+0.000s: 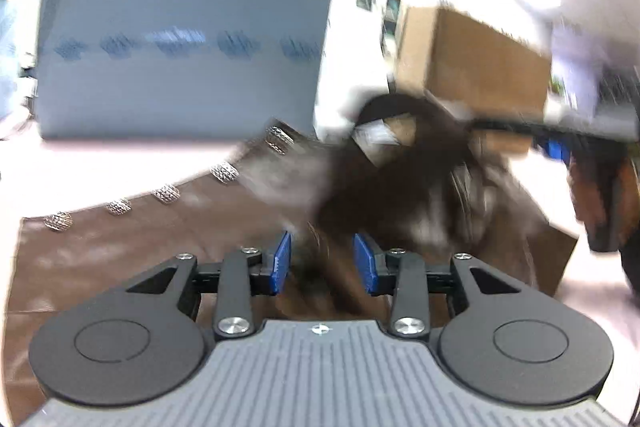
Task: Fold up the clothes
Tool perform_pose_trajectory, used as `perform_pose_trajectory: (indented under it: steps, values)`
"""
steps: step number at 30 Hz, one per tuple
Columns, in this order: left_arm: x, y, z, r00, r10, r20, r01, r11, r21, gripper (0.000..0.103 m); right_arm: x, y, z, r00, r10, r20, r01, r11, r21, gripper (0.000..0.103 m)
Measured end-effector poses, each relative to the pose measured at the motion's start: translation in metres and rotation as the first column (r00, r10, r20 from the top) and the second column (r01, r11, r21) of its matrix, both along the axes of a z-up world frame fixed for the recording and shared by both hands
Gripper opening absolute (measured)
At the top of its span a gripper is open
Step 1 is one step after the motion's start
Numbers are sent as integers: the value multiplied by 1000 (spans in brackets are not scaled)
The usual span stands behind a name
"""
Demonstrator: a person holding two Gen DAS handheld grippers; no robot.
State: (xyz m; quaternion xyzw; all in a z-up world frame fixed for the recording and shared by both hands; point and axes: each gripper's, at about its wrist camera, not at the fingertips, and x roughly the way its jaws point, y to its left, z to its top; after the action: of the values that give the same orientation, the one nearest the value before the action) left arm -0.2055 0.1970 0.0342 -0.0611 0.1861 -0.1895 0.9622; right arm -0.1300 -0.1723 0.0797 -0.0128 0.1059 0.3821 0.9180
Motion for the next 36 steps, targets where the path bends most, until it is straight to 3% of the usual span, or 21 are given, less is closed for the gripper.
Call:
perform_pose_trajectory:
  steps: [2, 7, 12, 16, 18, 21, 26, 27, 31, 32, 33, 35, 36]
  values:
    - [-12, 15, 13, 998, 41, 50, -40, 999, -21, 40, -30, -12, 7, 999, -28, 39, 28, 1000, 10, 3]
    - [-32, 35, 43, 981, 113, 158, -119, 993, 28, 56, -113, -46, 35, 983, -94, 158, 83, 994, 74, 3]
    - [-28, 23, 54, 986, 65, 154, -77, 994, 73, 56, -160, -71, 48, 980, -100, 173, 77, 988, 136, 3]
    - [-14, -9, 56, 993, -41, 110, 31, 995, 91, 56, -192, -85, 43, 986, -97, 139, 77, 987, 143, 3]
    - [-6, -29, 50, 992, -96, 84, 84, 987, 140, 56, -209, -89, 39, 986, -92, 143, 76, 991, 112, 3]
    - [10, -63, 32, 985, -171, -3, 167, 961, 221, 56, -224, -97, 23, 993, -93, 73, 88, 994, 66, 3]
    - [39, -119, -16, 925, -281, -256, 350, 894, 280, 54, -227, -101, -6, 984, -179, -24, 177, 982, -58, 3]
    - [42, -126, -23, 921, -281, -270, 357, 886, 294, 56, -223, -100, -16, 972, -232, -46, 226, 968, -108, 3]
    - [38, -140, -32, 924, -293, -248, 365, 870, 332, 55, -208, -103, -30, 946, -306, -105, 292, 947, -133, 4]
    - [37, -140, -33, 925, -292, -245, 363, 870, 333, 56, -204, -109, -31, 938, -325, -122, 310, 943, -123, 17]
    - [36, -138, -33, 924, -292, -246, 363, 872, 329, 57, -202, -114, -30, 929, -351, -121, 339, 935, -104, 48]
    - [34, -134, -31, 922, -294, -250, 365, 876, 315, 72, -201, -129, -24, 896, -437, -78, 435, 900, -32, 89]
    - [33, -131, -28, 919, -304, -251, 373, 877, 303, 83, -199, -132, -22, 889, -453, -64, 454, 891, -9, 90]
